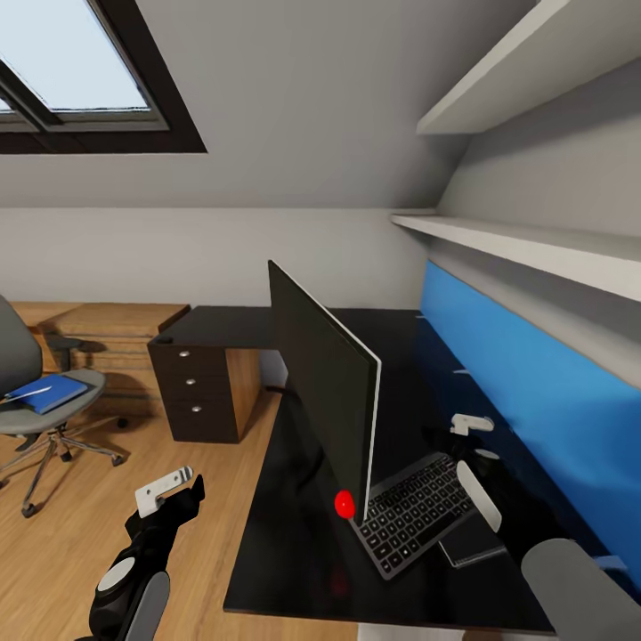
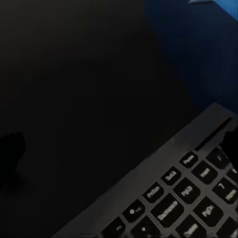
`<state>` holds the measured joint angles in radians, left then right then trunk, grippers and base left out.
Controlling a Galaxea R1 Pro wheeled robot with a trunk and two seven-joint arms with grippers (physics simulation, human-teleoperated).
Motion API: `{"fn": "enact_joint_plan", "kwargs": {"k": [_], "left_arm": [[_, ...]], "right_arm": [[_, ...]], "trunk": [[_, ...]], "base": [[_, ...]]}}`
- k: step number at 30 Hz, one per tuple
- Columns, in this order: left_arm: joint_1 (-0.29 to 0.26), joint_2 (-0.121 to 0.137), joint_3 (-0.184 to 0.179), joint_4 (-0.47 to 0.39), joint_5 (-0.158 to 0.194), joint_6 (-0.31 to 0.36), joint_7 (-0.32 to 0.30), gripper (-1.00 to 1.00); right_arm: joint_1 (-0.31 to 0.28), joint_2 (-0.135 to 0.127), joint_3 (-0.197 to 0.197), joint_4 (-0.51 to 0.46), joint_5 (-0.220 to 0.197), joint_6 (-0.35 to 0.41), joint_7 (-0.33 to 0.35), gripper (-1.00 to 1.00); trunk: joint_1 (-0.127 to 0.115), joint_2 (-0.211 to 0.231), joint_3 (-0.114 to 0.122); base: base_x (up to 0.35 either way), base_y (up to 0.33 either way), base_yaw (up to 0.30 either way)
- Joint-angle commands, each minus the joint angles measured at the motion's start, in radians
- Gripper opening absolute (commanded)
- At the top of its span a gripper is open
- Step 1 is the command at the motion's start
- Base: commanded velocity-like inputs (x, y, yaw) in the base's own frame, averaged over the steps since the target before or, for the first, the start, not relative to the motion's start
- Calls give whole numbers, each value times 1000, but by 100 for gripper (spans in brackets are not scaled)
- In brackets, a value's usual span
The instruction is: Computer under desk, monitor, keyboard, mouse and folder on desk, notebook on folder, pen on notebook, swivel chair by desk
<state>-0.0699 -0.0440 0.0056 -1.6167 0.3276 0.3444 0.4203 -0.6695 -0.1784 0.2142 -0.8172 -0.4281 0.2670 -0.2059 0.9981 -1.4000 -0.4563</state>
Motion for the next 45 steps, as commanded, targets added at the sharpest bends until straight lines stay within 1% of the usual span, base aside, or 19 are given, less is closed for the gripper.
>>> {"fn": "enact_joint_plan", "kwargs": {"k": [1, 3, 9, 13, 15, 20, 29, 42, 45], "left_arm": [[-1, -1, 1, -2, 8, 4, 5, 100], [-1, -1, 1, -2, 8, 4, 5, 100], [-1, -2, -1, -2, 8, 4, 5, 100], [-1, -2, -2, -2, 8, 4, 5, 100], [-1, -2, -2, -2, 7, 4, 5, 100], [-1, -2, -4, -2, 8, 4, 5, 100], [-1, -2, -4, -2, 7, 4, 5, 100], [-1, -2, -6, 4, 4, 5, 4, 100], [-1, -1, -7, 6, 3, 5, 3, 100]], "right_arm": [[0, -1, 11, 4, -4, -2, -10, 100], [1, 1, 21, 17, 6, -10, -9, 100], [2, 4, 37, 31, 19, -21, -7, 100], [2, 5, 88, 69, 35, -59, -5, 100], [1, 5, 120, 106, 43, -97, 2, 100], [1, 5, 149, 153, 49, -138, 22, 100], [1, 5, 154, 160, 49, -144, 28, 100], [-1, 5, 154, 161, 43, -121, 26, 100], [-1, 5, 153, 164, 43, -101, 25, 100]], "trunk": [[4, -8, -4], [12, -22, -11], [35, -64, -29], [50, -92, -42], [58, -106, -48], [77, -141, -64], [111, -204, -92], [111, -204, -92], [111, -204, -92]], "base": [[0, 0, 0], [0, 0, 0], [0, 0, 0], [0, 0, 0], [0, 0, 0], [0, 0, 0], [0, 0, 0], [0, 0, 0], [-40, 0, 0]]}}
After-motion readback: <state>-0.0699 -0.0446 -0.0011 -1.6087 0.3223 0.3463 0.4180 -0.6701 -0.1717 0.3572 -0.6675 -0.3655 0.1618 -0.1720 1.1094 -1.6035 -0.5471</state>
